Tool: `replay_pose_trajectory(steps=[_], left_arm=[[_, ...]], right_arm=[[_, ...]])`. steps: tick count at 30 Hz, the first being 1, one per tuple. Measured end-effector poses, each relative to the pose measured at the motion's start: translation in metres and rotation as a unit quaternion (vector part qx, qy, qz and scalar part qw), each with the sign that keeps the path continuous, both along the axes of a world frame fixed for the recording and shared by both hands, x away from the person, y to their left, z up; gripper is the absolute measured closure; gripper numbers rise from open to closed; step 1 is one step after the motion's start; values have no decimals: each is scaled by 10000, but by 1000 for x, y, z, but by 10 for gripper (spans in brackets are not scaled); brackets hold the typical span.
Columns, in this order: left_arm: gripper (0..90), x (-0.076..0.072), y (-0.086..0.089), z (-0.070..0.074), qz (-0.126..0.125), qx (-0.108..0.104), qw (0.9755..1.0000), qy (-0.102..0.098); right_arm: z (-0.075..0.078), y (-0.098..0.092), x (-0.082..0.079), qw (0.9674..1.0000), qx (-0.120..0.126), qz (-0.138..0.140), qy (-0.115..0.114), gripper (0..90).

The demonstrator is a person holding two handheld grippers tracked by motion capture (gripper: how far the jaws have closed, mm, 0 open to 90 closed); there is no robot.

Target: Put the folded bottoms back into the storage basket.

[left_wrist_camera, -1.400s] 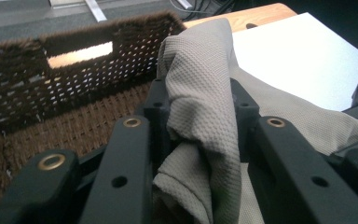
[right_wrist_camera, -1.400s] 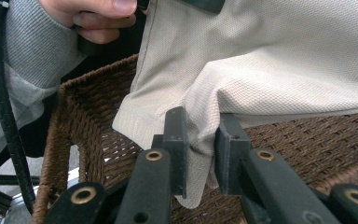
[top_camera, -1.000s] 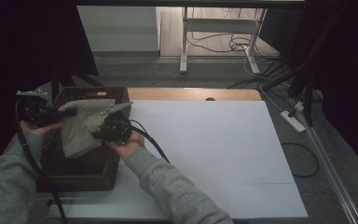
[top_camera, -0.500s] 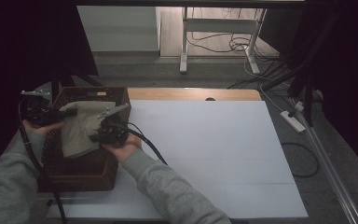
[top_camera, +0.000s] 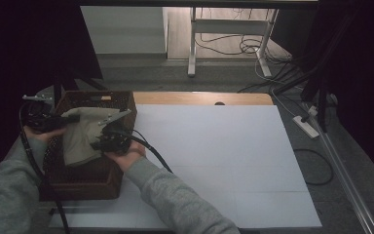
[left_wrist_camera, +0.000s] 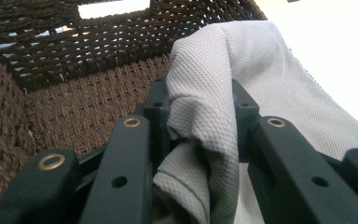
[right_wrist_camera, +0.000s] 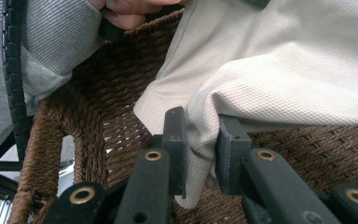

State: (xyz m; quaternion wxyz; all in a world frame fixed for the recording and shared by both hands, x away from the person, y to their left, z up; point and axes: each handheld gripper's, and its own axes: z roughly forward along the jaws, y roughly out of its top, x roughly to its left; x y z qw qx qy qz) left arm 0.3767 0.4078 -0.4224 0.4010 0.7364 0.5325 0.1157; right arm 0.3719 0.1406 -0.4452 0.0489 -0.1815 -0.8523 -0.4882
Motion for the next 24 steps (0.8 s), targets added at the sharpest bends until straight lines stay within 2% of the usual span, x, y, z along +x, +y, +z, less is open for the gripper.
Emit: replay_pose_trajectory(steps=[15, 18, 19, 21, 22, 24], left_arm=[[676, 1, 2, -4, 18, 22, 10000, 58], [657, 2, 2, -5, 74, 94, 9999, 94], [610, 3, 1, -6, 131, 222, 9995, 164], [370, 6, -2, -8, 288, 506, 9976, 364], [283, 7, -2, -9, 341, 524, 9971, 429], [247, 7, -3, -9, 385, 560, 9967, 438]], right_arm=[[-1, 6, -2, 10000, -44, 17, -23, 755], [0, 7, -2, 10000, -59, 10, -23, 730], [0, 7, -3, 10000, -56, 0, -40, 683], [-1, 8, -3, 9999, -117, -95, -84, 451], [-1, 8, -3, 9996, -205, -179, -55, 356], [0, 4, -1, 9992, -284, -272, 28, 286]])
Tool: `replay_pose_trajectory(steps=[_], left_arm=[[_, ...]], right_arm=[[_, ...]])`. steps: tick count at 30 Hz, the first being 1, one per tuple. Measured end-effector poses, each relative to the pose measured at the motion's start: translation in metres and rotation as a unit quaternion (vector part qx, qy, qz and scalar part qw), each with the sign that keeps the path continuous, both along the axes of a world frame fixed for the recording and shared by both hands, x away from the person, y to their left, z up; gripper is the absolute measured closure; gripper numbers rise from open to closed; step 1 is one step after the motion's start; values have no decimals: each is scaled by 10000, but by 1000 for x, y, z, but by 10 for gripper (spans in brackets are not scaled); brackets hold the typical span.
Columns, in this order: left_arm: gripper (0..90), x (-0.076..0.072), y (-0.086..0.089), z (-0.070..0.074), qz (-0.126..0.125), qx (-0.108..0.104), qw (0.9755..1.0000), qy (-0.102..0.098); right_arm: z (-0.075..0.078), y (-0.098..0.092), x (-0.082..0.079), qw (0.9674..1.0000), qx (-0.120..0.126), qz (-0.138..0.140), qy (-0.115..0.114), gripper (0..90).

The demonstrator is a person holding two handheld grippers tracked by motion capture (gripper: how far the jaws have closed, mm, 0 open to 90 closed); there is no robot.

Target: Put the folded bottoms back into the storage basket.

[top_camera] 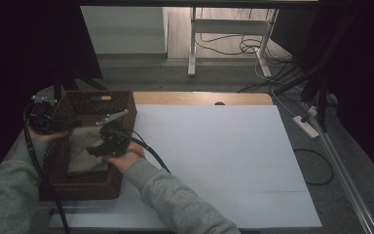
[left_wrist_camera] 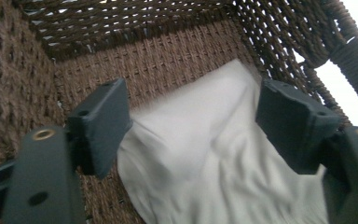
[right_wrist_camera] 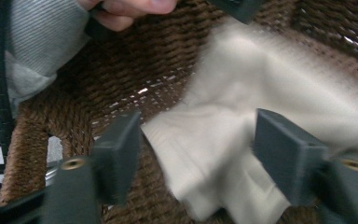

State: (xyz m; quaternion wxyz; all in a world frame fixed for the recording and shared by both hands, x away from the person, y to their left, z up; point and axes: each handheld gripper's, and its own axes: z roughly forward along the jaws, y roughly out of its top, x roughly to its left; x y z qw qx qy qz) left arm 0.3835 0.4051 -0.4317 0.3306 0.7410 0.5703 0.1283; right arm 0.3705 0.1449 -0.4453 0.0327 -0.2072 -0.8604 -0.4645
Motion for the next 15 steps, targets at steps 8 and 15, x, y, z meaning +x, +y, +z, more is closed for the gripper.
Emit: replay_pose_trajectory(steps=[8, 15], left_arm=[[258, -7, -6, 8, -167, -119, 9995, -234], [288, -17, -21, 13, -452, -227, 9981, -347]], right_arm=[[7, -27, 8, 9999, 46, -114, 25, 265], [13, -54, 12, 9999, 87, -99, -11, 285]])
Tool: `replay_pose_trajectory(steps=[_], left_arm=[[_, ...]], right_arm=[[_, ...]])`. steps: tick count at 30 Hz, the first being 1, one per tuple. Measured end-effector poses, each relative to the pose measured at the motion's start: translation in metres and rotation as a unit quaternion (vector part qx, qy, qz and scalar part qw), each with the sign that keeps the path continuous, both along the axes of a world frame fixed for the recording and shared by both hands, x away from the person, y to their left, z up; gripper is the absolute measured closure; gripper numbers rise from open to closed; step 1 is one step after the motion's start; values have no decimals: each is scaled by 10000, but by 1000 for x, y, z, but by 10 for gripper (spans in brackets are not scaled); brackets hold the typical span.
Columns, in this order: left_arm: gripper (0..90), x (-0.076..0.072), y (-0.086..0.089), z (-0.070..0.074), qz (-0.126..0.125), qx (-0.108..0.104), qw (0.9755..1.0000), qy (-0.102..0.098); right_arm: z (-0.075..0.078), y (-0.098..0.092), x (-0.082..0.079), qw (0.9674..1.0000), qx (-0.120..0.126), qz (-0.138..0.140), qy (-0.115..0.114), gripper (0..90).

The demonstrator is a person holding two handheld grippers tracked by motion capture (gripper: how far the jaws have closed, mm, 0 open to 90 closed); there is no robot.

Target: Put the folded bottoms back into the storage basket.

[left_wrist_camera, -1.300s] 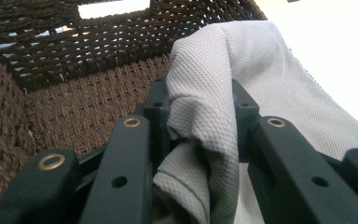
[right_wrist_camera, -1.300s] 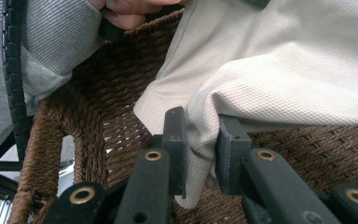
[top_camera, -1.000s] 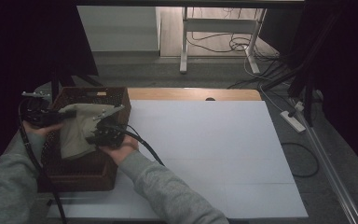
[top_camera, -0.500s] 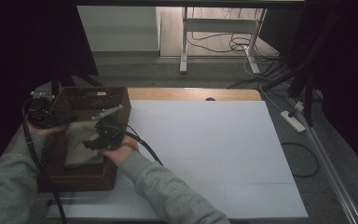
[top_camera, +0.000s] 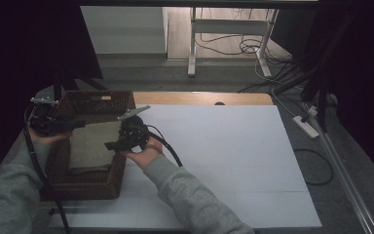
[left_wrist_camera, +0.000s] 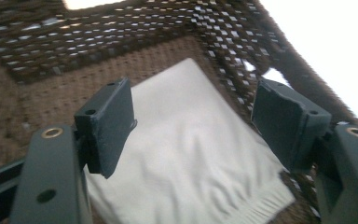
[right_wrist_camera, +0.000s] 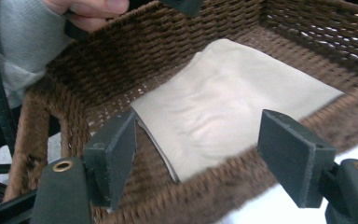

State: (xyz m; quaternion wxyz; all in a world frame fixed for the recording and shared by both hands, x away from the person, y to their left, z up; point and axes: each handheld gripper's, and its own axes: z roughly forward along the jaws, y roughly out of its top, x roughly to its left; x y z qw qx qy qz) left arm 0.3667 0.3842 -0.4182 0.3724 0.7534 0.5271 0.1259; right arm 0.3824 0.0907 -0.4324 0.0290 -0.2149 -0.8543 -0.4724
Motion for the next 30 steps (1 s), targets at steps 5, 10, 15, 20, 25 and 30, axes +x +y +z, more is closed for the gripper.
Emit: replay_pose_trajectory(steps=[5, 10, 15, 20, 25, 30], left_arm=[[290, -9, -18, 4, -253, 19, 9997, -16], [293, -19, -36, 7, -452, 19, 9989, -77], [297, -26, -55, 9, -580, 41, 9983, -74], [297, -32, -72, 8, -736, -40, 9972, -97], [297, -39, -87, 8, -859, -116, 9961, -156], [298, -43, -101, 5, -932, -133, 9955, -138]], right_arm=[[1, -18, 1, 9999, -64, -68, -95, 286], [0, -39, 1, 9997, -131, -136, -173, 285], [-1, -65, 2, 9993, -155, -299, -166, 286], [-3, -89, 1, 9988, -206, -414, -159, 286], [-4, -115, 0, 9979, -276, -545, -191, 286], [-7, -139, -2, 9972, -261, -681, -148, 286]])
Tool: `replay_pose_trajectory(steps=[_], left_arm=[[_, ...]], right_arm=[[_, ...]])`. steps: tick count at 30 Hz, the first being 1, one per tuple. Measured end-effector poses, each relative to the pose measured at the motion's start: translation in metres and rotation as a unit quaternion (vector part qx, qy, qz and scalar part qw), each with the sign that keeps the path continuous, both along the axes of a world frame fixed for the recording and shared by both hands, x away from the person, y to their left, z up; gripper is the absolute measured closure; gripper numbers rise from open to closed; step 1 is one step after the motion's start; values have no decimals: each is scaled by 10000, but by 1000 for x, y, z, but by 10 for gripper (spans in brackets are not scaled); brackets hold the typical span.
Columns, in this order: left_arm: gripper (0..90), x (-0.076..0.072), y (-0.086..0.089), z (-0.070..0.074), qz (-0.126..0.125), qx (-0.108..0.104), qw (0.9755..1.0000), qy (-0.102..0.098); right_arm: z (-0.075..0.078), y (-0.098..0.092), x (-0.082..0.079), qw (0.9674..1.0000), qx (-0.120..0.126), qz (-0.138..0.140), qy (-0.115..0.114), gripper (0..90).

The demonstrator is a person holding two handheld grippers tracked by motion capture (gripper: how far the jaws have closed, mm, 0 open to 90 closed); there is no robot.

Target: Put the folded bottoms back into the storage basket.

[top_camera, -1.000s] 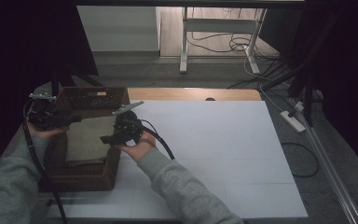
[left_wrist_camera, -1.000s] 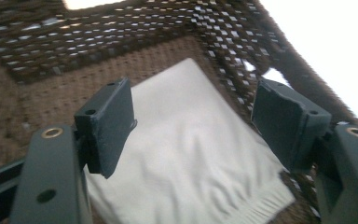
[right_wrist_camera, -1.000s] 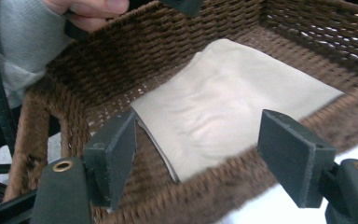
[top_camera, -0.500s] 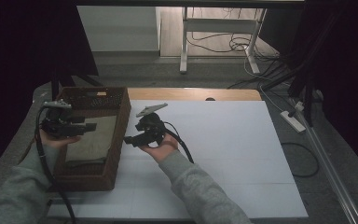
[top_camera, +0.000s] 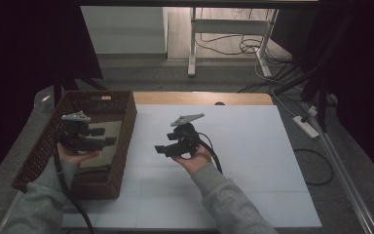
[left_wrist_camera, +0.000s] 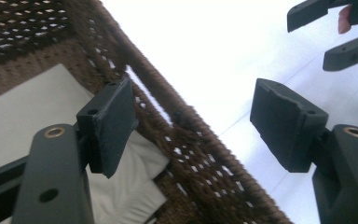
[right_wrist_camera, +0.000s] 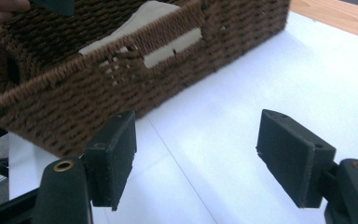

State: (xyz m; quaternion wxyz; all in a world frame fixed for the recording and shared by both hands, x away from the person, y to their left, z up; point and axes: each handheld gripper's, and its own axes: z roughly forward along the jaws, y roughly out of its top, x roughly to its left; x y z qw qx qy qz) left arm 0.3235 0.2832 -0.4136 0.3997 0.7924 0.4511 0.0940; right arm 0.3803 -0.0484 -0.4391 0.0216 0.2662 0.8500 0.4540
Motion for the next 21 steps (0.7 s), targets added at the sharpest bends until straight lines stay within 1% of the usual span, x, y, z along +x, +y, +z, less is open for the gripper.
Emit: replay_pose_trajectory(steps=[6, 9, 14, 19, 21], left_arm=[[298, -8, -13, -2, -44, -87, 10000, 1], [299, -13, -20, -3, -93, -85, 9999, 6], [298, -22, -32, -2, -157, -103, 9998, -47], [298, -30, -40, -4, -194, -120, 9997, -74], [298, -32, -42, -5, -193, -88, 9997, -82]], right_arm=[[-2, -29, -6, 9999, -44, -129, -42, 285], [-3, -46, -9, 9997, -66, -215, -63, 285], [-5, -74, -15, 9993, -106, -364, -43, 283], [-9, -105, -21, 9984, -123, -552, -17, 284], [-11, -117, -23, 9979, -144, -637, 5, 284]])
